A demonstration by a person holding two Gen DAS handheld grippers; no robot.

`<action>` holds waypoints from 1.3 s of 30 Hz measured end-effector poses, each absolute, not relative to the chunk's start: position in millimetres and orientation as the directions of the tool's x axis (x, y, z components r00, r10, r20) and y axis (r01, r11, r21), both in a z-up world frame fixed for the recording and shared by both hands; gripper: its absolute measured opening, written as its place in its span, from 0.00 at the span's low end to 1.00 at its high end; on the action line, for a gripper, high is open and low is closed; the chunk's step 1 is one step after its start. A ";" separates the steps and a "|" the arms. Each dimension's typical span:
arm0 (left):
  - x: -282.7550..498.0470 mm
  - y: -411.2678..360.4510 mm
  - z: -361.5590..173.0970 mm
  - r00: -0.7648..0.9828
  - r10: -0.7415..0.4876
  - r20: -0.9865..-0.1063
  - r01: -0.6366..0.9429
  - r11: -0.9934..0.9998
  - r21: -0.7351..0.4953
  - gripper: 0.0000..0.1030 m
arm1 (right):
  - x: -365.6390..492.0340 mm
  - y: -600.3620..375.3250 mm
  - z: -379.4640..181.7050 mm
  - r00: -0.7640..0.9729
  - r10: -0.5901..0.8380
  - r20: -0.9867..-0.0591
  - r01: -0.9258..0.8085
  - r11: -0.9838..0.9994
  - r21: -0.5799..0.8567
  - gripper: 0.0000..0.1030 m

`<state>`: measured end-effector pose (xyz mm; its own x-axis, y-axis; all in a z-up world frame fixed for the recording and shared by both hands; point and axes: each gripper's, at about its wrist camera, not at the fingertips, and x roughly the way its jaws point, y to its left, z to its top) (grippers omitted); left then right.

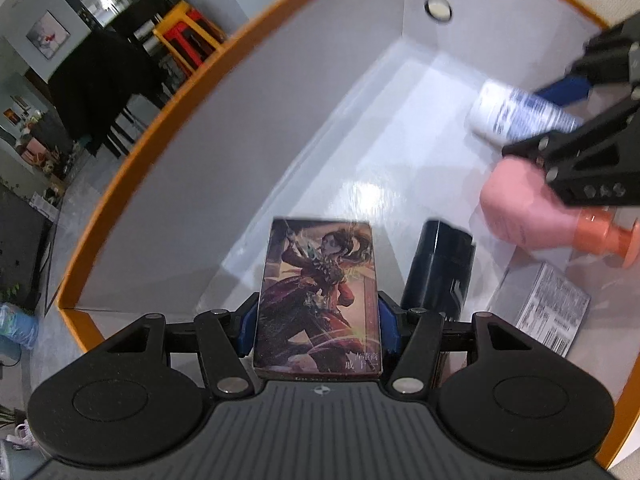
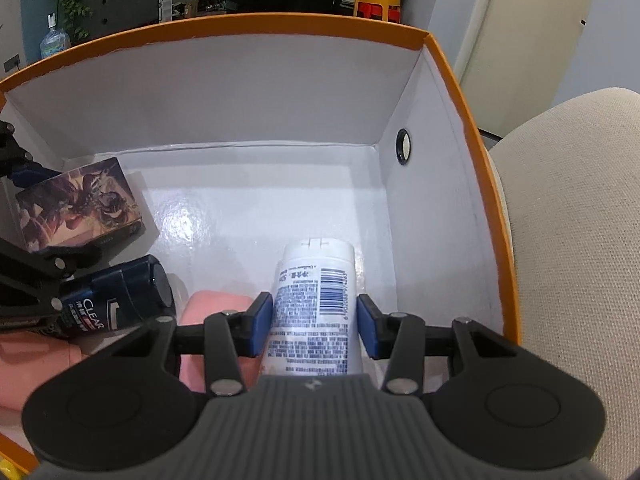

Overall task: Organize rigid objects
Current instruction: 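Lower both items into the shoebox and open both tools, then move both tools out of the shoebox toward the remaining items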

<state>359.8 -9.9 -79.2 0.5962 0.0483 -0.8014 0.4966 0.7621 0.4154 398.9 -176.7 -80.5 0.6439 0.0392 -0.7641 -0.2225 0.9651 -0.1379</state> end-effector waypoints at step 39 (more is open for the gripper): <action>266.9 -9.8 28.9 0.514 -0.020 -0.857 0.477 0.838 0.266 0.85 | 293.0 -171.0 30.0 0.635 0.079 -0.769 -0.270 0.955 -0.125 0.94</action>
<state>266.9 -9.8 28.9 0.5142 -0.0201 -0.8574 0.4768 0.8377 0.2664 293.0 -171.0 30.0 0.6349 0.0787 -0.7686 -0.2702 0.9546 -0.1254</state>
